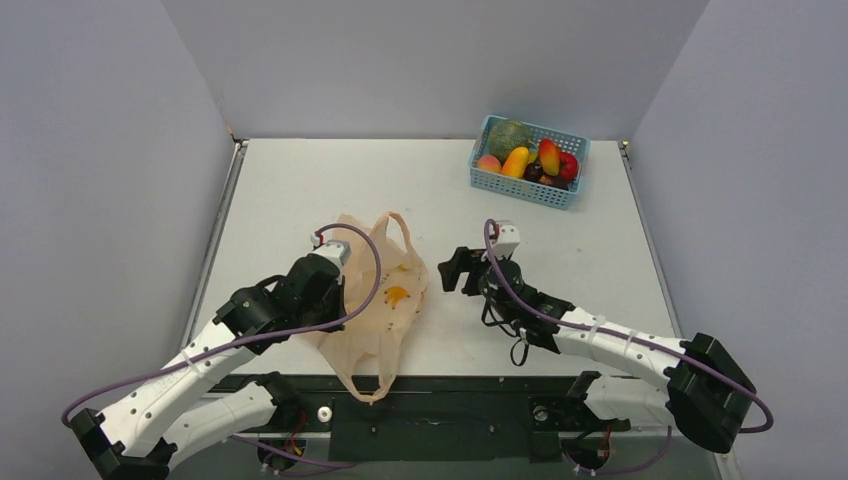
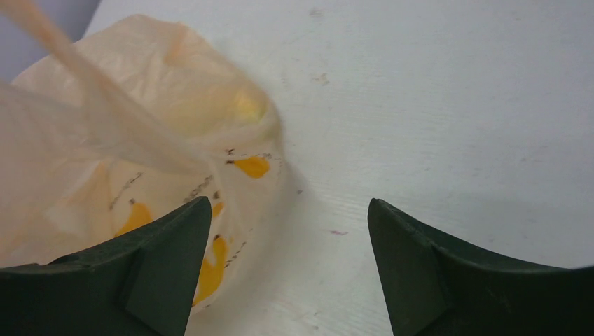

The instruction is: Take the fake fruits out of the plastic bag

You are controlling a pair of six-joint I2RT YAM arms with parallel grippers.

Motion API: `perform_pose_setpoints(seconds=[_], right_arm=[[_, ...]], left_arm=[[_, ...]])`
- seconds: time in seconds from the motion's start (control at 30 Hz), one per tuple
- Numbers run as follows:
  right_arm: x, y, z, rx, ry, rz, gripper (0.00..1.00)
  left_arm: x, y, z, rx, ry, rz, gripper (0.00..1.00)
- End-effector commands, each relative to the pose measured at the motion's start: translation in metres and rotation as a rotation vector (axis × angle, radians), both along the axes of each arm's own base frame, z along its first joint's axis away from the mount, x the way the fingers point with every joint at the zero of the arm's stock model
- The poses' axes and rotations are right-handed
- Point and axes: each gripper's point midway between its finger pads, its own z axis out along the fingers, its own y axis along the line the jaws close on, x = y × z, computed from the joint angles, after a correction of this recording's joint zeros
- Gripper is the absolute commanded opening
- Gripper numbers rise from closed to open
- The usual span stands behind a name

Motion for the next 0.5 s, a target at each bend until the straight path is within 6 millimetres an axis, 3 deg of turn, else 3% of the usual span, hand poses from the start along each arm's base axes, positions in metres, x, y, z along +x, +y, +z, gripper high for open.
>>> perform_pose_setpoints(seconds=[0.0,0.2,0.23,0.27,0.47], right_arm=[[-0.035,0.052,0.037,0.209,-0.079,0.170,0.77],[-0.052,0.100,0.041,0.214,-0.075,0.283,0.76],[-0.052,0.107,0.032,0.197,-0.055,0.296,0.75],[-0.051,0.116,0.038,0.215,-0.055,0.307,0.75],[-0.033,0.149,0.030,0.243,-0.004,0.300,0.73]], left_arm=[[0.004,-0.002,0.011,-0.028,-0.037,0.019,0.00],[0.017,-0.010,0.022,-0.061,-0.077,0.036,0.00],[0.019,-0.012,0.024,-0.065,-0.081,0.033,0.00],[0.023,-0.015,0.029,-0.080,-0.096,0.034,0.00],[0.047,-0.027,0.063,-0.107,-0.172,0.033,0.00]])
